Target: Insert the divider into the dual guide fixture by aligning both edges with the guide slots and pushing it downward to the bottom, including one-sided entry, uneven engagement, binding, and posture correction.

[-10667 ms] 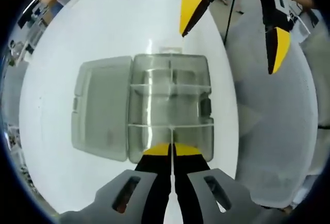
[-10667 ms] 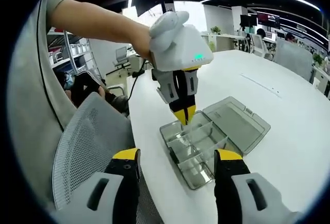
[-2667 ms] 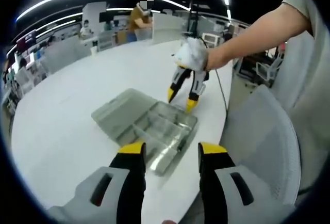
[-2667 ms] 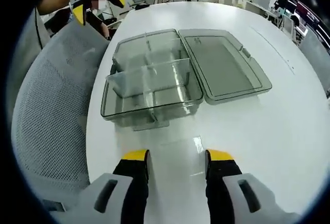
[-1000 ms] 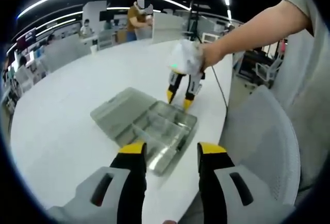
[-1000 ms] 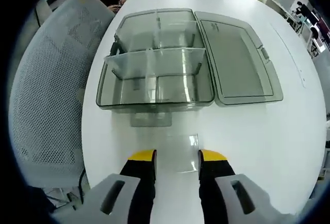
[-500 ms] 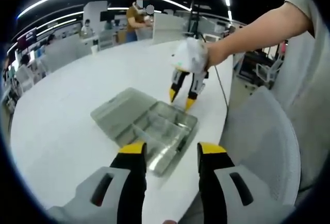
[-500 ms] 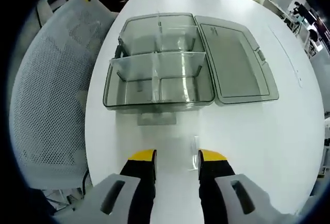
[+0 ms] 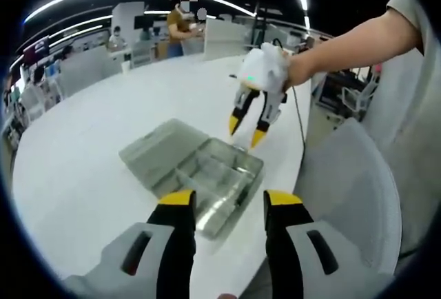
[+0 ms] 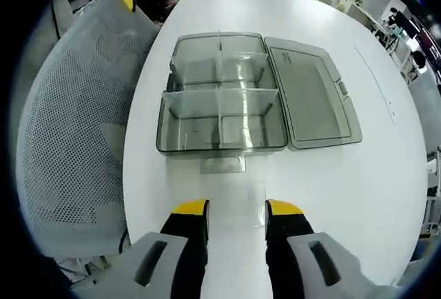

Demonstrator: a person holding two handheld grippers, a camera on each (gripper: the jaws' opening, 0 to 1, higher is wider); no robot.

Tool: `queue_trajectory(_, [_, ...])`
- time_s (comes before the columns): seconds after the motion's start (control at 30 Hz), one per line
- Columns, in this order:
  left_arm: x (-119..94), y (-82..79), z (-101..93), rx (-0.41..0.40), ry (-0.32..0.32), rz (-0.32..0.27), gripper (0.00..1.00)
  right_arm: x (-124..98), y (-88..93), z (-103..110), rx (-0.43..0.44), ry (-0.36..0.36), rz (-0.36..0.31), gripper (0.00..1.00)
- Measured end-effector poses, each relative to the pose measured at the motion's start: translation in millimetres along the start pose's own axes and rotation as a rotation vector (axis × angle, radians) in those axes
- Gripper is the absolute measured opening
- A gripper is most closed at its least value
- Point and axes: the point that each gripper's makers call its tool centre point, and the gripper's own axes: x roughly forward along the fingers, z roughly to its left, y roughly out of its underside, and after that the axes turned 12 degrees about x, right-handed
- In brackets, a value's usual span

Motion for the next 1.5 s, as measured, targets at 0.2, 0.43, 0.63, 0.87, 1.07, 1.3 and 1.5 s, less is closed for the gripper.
queue_trajectory(0.2, [2.8, 2.1, -1.9, -0.009, 0.010, 0.004, 0.37, -12.5, -8.0, 1.7, -0.013, 0.026, -0.020, 0.27])
queue_trajectory(0.43, [5.5, 2.2, -4.7, -0.012, 0.019, 0.004, 0.37, -25.5, -19.0, 6.4, -0.032, 0.053, -0.042, 0.27])
queue_trajectory(0.63, [8.1, 1.4, -4.2, -0.010, 0.022, 0.006, 0.37, -36.0, -27.6, 10.2, -0.050, 0.070, -0.055, 0.27])
queue_trajectory(0.87, [10.8, -1.3, -4.4, -0.013, 0.024, 0.001, 0.37, -47.3, -38.8, 14.5, -0.082, 0.091, -0.071, 0.27])
queue_trajectory(1.07, [12.9, -3.5, -4.6, -0.015, 0.026, -0.002, 0.37, -56.7, -52.3, 20.6, -0.109, 0.109, -0.094, 0.27])
queue_trajectory(1.3, [14.9, -5.4, -2.3, -0.028, 0.026, -0.007, 0.37, -62.3, -66.1, 29.0, -0.131, 0.123, -0.119, 0.27])
queue_trajectory(1.5, [15.9, -6.8, -0.9, -0.039, 0.023, -0.007, 0.36, -67.1, -74.7, 34.0, -0.153, 0.135, -0.136, 0.27])
